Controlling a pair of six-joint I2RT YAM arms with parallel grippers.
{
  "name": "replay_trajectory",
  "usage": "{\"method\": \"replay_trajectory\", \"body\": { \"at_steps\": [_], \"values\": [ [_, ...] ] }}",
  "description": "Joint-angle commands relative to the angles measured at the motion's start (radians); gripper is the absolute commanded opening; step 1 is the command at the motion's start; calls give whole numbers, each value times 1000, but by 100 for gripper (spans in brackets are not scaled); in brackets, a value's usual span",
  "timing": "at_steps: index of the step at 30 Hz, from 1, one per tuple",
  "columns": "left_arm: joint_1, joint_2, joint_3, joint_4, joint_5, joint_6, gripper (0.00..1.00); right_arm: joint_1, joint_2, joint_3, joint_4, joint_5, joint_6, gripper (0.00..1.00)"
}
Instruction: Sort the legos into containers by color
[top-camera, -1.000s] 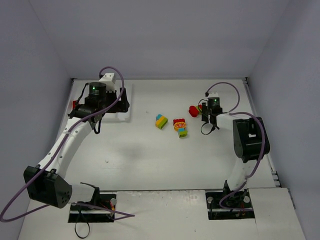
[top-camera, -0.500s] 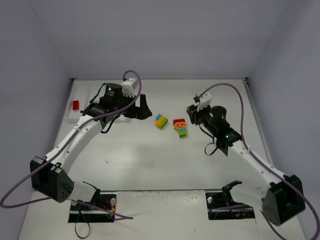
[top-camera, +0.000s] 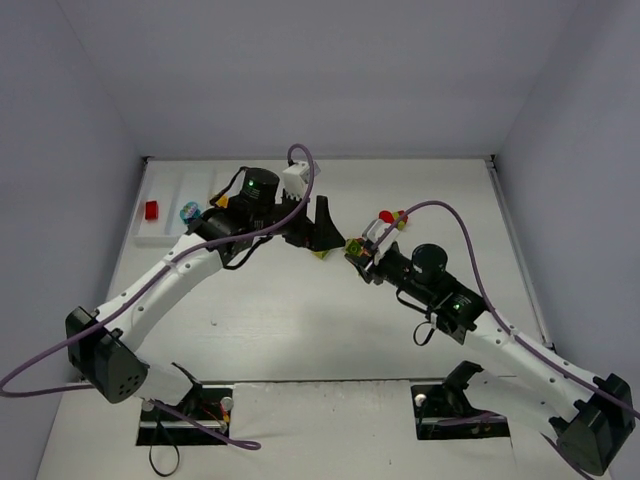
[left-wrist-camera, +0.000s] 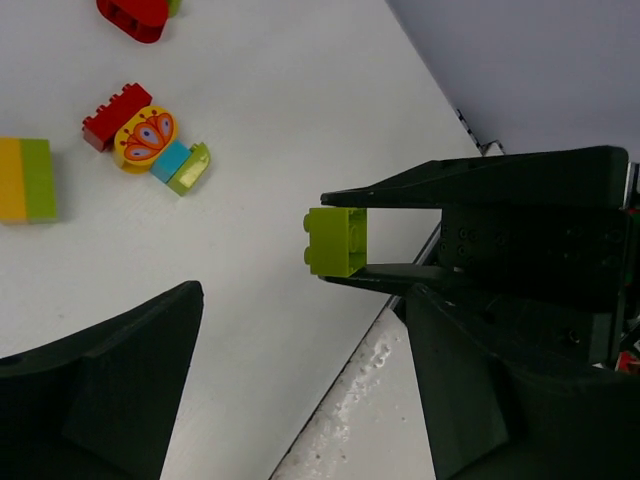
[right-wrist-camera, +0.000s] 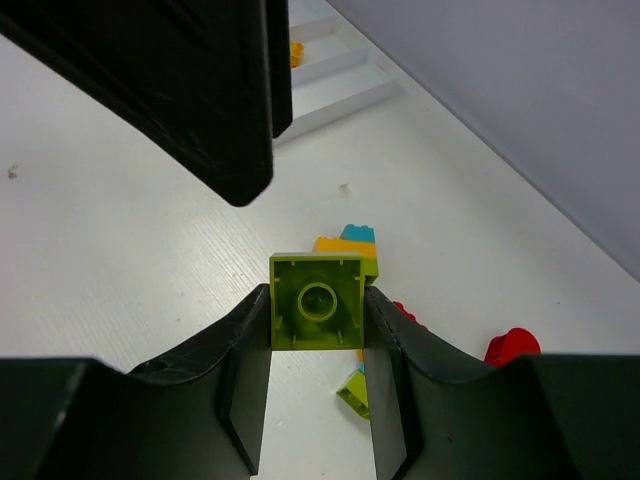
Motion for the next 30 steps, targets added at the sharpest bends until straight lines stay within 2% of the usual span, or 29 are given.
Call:
{"method": "replay_trajectory", "body": {
  "at_steps": [1, 7, 11, 14, 17, 18, 21, 22, 24, 25, 26, 27, 29, 30],
  "values": [
    [-14, 24, 55, 95, 40, -78, 74, 13, -26, 9, 53, -1, -35, 1],
    [-34, 83, 68, 84, 58, -101, 69, 18, -46, -2, 62, -2, -35, 2],
    [-40, 109, 66, 134, 83, -130, 68, 24, -44, -4, 64, -10, -37, 2],
    [-49, 127, 77, 171, 115, -153, 64, 27, -46, -5, 64, -11, -38, 3],
    [-58, 136, 83, 185, 135, -161, 56, 30, -51, -10, 64, -7, -37, 3],
    [-60, 139, 83, 184, 137, -160, 46, 30, -54, -10, 65, -5, -37, 4],
    [-65, 141, 69, 187, 137, -160, 28, 29, -58, -13, 65, -4, -35, 4],
    [-68, 141, 65, 190, 141, -161, 13, 29, -57, -14, 68, -4, -33, 4],
    [-68, 138, 51, 191, 143, -160, 2, 30, -52, -13, 67, -1, -30, 6],
    [-68, 132, 46, 191, 137, -157, 0, 30, -51, -11, 65, 5, -27, 8],
    [-66, 129, 42, 184, 121, -152, 0, 32, -49, -8, 67, 10, -23, 12],
    [-63, 123, 40, 173, 109, -131, 0, 30, -45, -8, 64, 16, -14, 32],
    [-48, 123, 55, 104, 53, -91, 0, 30, -28, -4, 59, 35, -1, 53],
    [-40, 123, 77, 75, 28, -47, 0, 30, -18, -2, 59, 45, 8, 69]
  ]
}}
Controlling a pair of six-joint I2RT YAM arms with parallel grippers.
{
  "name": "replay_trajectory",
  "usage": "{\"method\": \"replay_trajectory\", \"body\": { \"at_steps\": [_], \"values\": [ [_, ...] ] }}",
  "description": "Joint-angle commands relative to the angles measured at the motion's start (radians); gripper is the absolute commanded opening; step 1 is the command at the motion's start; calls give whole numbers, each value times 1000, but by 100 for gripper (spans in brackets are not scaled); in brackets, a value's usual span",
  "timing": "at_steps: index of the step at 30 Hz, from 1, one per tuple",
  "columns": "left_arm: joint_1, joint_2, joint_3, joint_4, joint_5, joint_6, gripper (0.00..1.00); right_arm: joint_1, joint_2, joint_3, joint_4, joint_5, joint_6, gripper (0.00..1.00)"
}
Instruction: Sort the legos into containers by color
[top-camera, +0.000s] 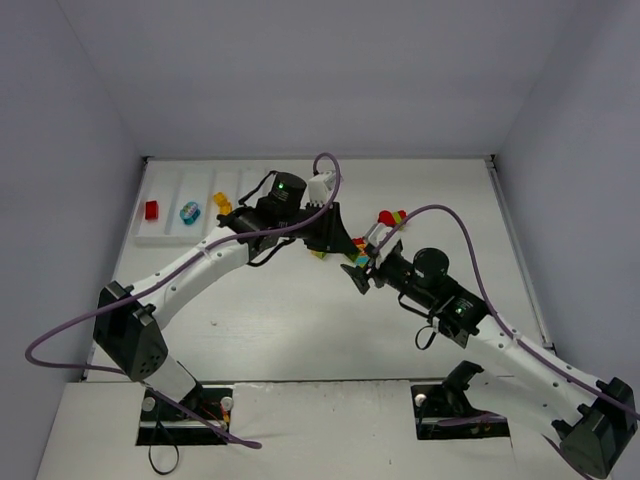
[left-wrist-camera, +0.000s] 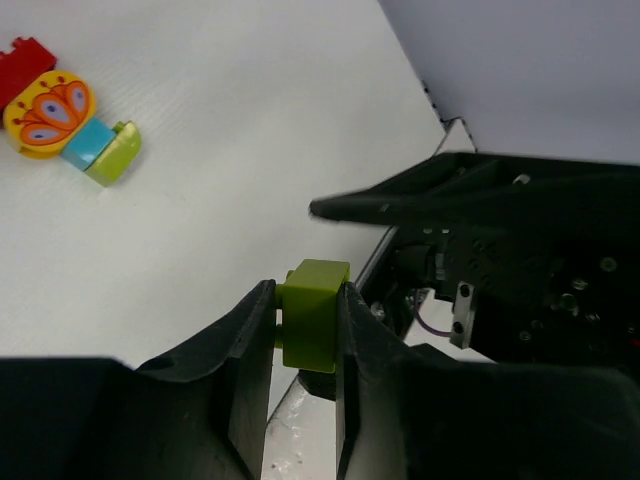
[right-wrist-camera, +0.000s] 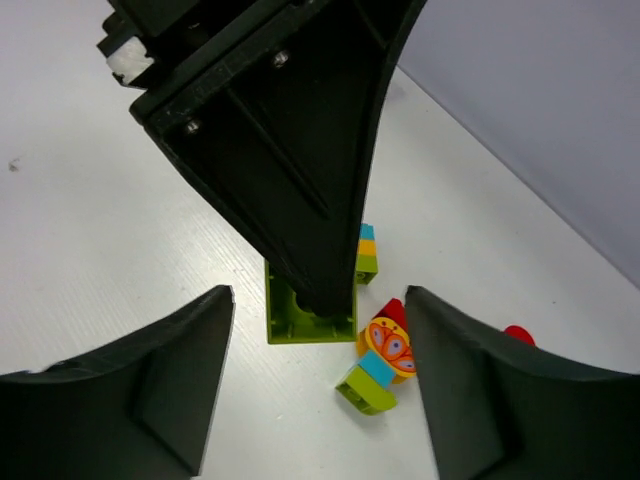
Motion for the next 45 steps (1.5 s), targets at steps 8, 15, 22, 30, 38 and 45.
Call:
{"method": "replay_trajectory", "body": {
  "at_steps": [8, 15, 22, 30, 38, 45],
  "values": [
    [233, 26, 165, -207, -376, 252, 0, 6, 137, 54, 28, 241, 152, 85],
    [393, 271, 335, -203, -631, 372, 0, 0, 178, 46, 6, 380, 275, 85],
    [462, 506, 493, -204, -757, 403, 0, -8, 209, 48, -45, 409, 356, 85],
    [491, 628, 555, -204, -774, 387, 26, -26, 267, 63, -83, 415, 413, 85],
    [490, 577, 507, -186, -773, 387, 67, -88, 430, 115, -126, 383, 493, 85],
    [468, 389, 417, -186, -721, 380, 78, -91, 514, 189, -94, 244, 373, 86]
  ]
}}
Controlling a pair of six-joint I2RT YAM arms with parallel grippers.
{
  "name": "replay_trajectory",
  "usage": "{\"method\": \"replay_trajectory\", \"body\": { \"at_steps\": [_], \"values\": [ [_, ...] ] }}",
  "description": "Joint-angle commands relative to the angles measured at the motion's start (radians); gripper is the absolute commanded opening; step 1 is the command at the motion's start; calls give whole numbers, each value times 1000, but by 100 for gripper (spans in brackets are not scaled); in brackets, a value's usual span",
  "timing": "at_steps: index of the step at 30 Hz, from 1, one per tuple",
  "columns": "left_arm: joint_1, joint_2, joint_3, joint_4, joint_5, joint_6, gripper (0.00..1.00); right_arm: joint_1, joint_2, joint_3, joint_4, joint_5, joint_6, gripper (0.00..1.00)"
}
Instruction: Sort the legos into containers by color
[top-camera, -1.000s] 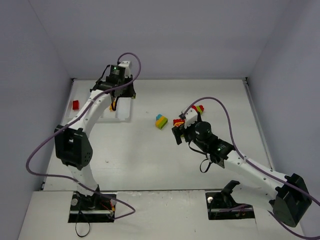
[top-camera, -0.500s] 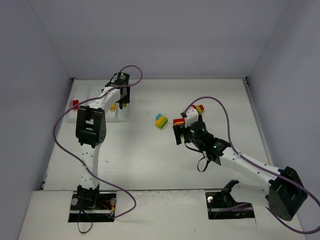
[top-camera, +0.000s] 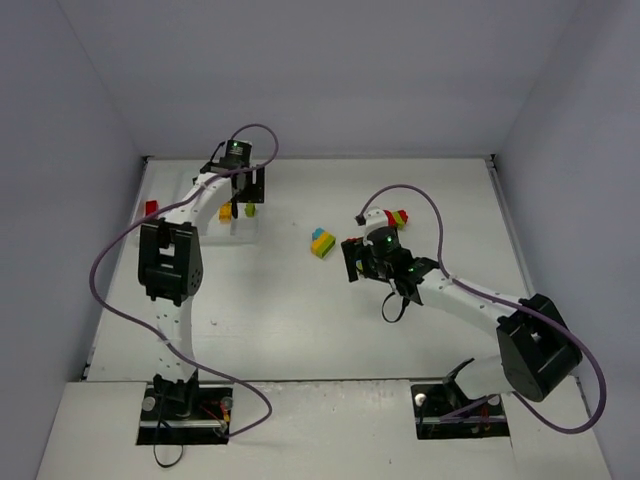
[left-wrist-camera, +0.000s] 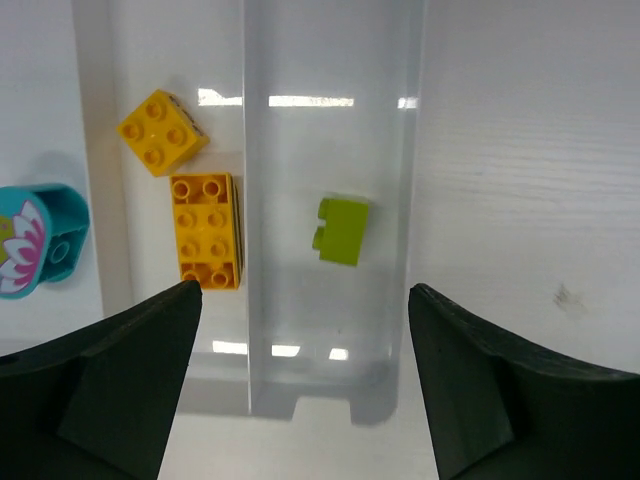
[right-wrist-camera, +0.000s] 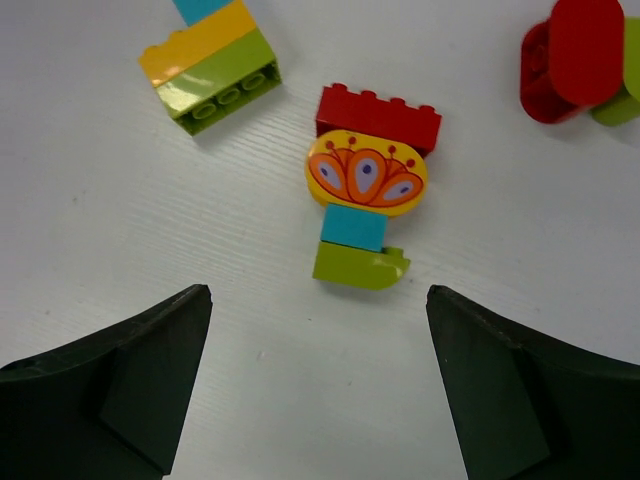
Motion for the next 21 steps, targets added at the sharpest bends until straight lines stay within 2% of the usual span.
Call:
{"method": "replay_trajectory", "body": {
  "at_steps": [1, 5, 10, 15, 18, 21],
  "values": [
    [-17, -204, 5, 17, 48, -1, 78, 2, 21, 91, 74, -114, -101, 86],
    [-26, -363, -61, -25, 108, -39, 78, 7, 76, 152, 77, -185, -254, 87],
    [-32, -538, -239, -37, 205, -81, 78, 1, 225, 250, 54, -243, -431, 91],
    [-39, -707, -385, -9, 271, -84, 78, -5, 381, 370, 31, -326, -511, 100],
    [-39, -779, -476, 41, 281, -76, 78, -8, 446, 423, 23, -315, -535, 100],
    [-39, -789, -483, 31, 298, -72, 78, -16, 490, 460, 20, -321, -549, 100]
  ]
}}
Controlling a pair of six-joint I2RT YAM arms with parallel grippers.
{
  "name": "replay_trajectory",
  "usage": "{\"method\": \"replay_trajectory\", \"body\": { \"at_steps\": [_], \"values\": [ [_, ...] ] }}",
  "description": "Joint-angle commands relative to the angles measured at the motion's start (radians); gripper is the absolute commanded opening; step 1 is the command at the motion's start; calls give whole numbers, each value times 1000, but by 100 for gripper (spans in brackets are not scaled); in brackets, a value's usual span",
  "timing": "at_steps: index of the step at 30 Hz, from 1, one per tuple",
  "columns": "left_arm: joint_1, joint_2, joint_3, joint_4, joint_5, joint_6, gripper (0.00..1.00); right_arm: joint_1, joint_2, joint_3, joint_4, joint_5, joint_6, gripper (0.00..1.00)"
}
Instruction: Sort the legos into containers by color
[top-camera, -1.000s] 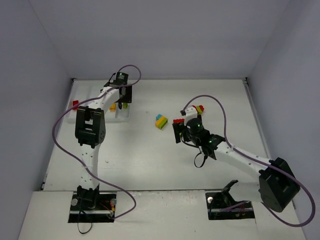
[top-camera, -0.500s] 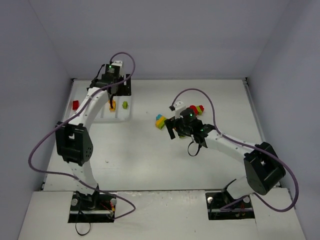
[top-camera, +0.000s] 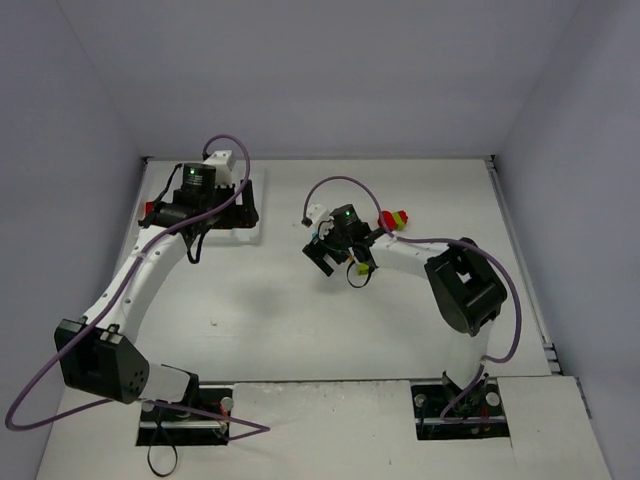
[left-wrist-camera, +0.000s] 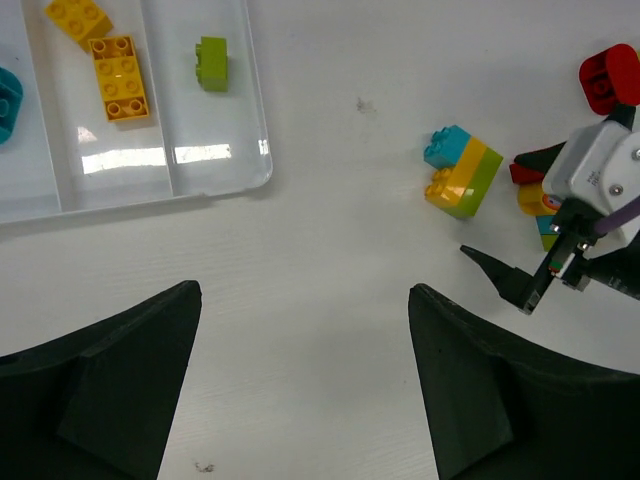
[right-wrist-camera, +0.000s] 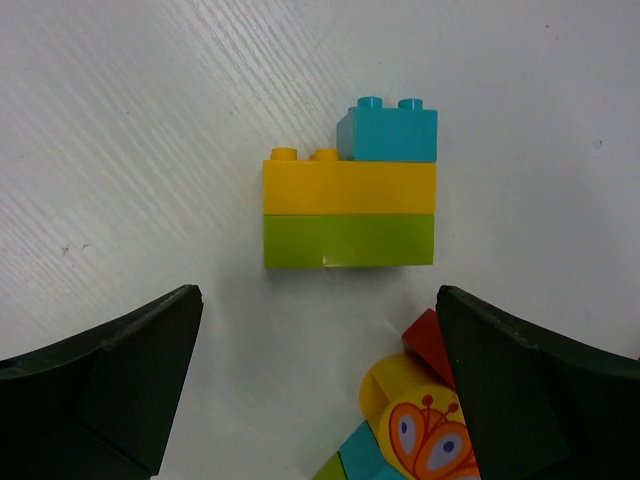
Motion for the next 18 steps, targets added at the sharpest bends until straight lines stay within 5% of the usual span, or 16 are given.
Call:
{"method": "replay_trajectory", "body": {
  "at_steps": [1, 18],
  "values": [
    [-5, -34, 13, 59, 41, -6, 78, -17, 8, 79, 21, -29, -52, 100],
    [-2, -13, 21, 50, 48, -1, 78, -52, 146, 182, 7, -142, -61, 97]
  ]
}}
